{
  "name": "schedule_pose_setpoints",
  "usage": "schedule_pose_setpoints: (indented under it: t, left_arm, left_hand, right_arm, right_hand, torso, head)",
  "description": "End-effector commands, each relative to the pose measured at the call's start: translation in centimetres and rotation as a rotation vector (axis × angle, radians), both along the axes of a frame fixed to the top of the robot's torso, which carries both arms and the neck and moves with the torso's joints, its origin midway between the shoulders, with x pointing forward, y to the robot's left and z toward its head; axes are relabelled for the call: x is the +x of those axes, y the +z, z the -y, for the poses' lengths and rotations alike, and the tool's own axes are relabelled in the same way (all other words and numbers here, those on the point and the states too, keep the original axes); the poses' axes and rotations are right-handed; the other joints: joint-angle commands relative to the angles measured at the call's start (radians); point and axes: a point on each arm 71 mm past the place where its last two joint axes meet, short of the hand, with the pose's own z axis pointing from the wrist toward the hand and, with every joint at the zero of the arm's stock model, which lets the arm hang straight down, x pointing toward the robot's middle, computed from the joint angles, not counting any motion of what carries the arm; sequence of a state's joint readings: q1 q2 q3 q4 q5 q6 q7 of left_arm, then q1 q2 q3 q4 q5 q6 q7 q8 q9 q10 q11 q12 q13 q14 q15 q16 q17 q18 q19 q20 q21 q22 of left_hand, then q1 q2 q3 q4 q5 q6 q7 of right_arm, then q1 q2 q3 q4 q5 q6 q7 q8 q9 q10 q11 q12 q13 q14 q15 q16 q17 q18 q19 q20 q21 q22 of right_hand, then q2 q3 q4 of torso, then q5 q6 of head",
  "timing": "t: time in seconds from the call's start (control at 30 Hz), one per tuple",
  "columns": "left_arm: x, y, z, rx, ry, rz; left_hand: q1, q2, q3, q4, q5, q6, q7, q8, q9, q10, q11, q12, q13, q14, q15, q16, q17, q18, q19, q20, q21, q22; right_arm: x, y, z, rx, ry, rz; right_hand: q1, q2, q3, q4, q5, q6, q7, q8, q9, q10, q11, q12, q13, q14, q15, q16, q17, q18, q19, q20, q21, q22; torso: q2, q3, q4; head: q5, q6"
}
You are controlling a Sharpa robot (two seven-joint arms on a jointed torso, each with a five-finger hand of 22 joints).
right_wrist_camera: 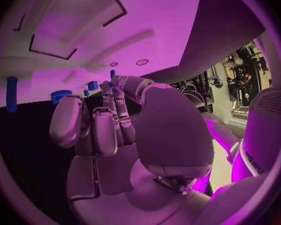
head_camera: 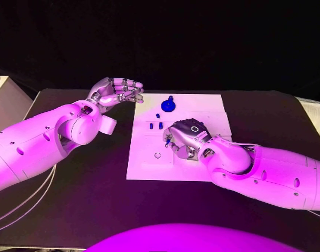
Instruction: Assemble the parts on the task board
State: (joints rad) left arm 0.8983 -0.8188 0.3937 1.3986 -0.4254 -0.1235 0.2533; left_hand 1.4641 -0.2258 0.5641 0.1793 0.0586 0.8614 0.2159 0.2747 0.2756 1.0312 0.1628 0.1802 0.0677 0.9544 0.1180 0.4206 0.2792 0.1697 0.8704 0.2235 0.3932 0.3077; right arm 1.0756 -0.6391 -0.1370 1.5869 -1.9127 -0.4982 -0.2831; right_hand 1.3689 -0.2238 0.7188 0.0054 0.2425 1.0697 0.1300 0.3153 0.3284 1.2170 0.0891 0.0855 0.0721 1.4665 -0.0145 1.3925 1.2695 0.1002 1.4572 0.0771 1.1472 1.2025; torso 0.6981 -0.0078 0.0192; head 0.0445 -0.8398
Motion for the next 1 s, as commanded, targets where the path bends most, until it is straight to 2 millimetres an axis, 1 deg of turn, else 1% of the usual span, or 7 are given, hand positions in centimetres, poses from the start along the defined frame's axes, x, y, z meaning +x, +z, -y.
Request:
schedule_pose_setpoints:
  t: [0.03,0.43,0.63,0.7,0.8,1.0]
  left_arm:
    - [0.0,0.1,0.2,-0.011,-0.007,0.005]
    - [0.0,0.1,0.2,-0.011,-0.008,0.005]
    - [0.0,0.0,0.1,-0.01,-0.007,0.004]
    - [0.0,0.0,0.1,-0.01,-0.007,0.004]
    - [0.0,0.0,0.1,-0.009,-0.006,0.003]
    - [0.0,0.0,0.1,-0.009,-0.008,0.002]
  left_hand:
    - [0.011,0.0,-0.005,-0.001,0.0,-0.002,0.009,-0.007,-0.001,0.001,0.005,-0.006,0.001,0.007,0.002,-0.004,0.001,0.011,0.007,-0.002,-0.003,-0.002]
    - [0.011,0.0,-0.006,0.0,0.0,-0.002,0.009,-0.007,-0.001,0.001,0.006,-0.007,0.001,0.007,0.002,-0.006,0.002,0.011,0.008,-0.001,-0.004,-0.002]
    - [0.011,0.0,-0.006,0.0,0.0,-0.002,0.009,-0.007,-0.001,0.001,0.006,-0.007,0.001,0.007,0.002,-0.006,0.002,0.011,0.008,-0.001,-0.004,-0.002]
    - [0.011,0.0,-0.006,0.0,0.0,-0.002,0.009,-0.007,-0.001,0.001,0.006,-0.007,0.001,0.007,0.002,-0.006,0.002,0.011,0.008,-0.001,-0.004,-0.002]
    - [0.011,0.0,-0.006,0.0,0.0,-0.002,0.009,-0.007,-0.001,0.001,0.006,-0.007,0.001,0.007,0.002,-0.006,0.002,0.011,0.008,-0.001,-0.004,-0.002]
    - [0.011,0.0,-0.006,0.0,0.0,-0.002,0.009,-0.007,-0.001,0.001,0.006,-0.007,0.001,0.007,0.002,-0.006,0.002,0.011,0.008,-0.001,-0.004,-0.002]
  right_arm:
    - [-0.1,-0.1,-0.1,-0.021,0.008,0.002]
    - [-0.2,-0.6,-0.3,-0.032,0.009,-0.01]
    - [-0.4,-1.1,-0.4,-0.031,0.009,-0.02]
    - [-0.4,-1.2,-0.4,-0.032,0.009,-0.022]
    - [-0.4,-1.3,-0.3,-0.033,0.007,-0.023]
    - [-0.3,-1.5,-0.3,-0.04,0.001,-0.026]
  right_hand:
    - [0.004,0.01,0.006,-0.001,0.002,0.008,0.0,0.003,0.001,0.033,-0.025,0.004,0.001,0.043,-0.008,0.004,-0.001,-0.007,0.005,-0.004,-0.003,-0.002]
    - [0.002,0.009,0.007,-0.002,0.002,0.008,0.0,0.003,0.002,0.035,-0.025,0.002,0.0,0.043,-0.008,0.004,-0.001,-0.007,0.005,-0.005,-0.003,-0.001]
    - [0.002,0.009,0.007,-0.002,0.002,0.008,0.0,0.003,0.002,0.035,-0.025,0.002,0.0,0.043,-0.008,0.004,-0.001,-0.007,0.005,-0.005,-0.003,-0.001]
    - [0.002,0.009,0.008,-0.003,0.002,0.008,0.0,0.003,0.002,0.035,-0.025,0.001,0.0,0.043,-0.008,0.004,-0.001,-0.007,0.005,-0.005,-0.005,-0.002]
    - [0.002,0.009,0.008,-0.003,0.002,0.008,0.0,0.003,0.002,0.035,-0.025,0.001,0.0,0.043,-0.008,0.004,-0.001,-0.007,0.005,-0.005,-0.005,-0.002]
    - [0.002,0.009,0.008,-0.003,0.002,0.008,0.0,0.003,0.002,0.035,-0.025,0.001,0.0,0.043,-0.008,0.004,-0.001,-0.007,0.005,-0.005,-0.005,-0.002]
  torso:
    - [0.001,0.0007,0.0002]
    - [0.001,0.0003,0.002]
    - [0.002,0.0016,0.0032]
    - [0.002,0.0014,0.003]
    - [0.001,0.0,0.0009]
    - [0.001,0.0009,0.0]
  head:
    - [0.001,-0.001]
    - [0.002,-0.006]
    - [0.007,-0.011]
    - [0.007,-0.012]
    - [0.009,-0.015]
    - [0.01,-0.016]
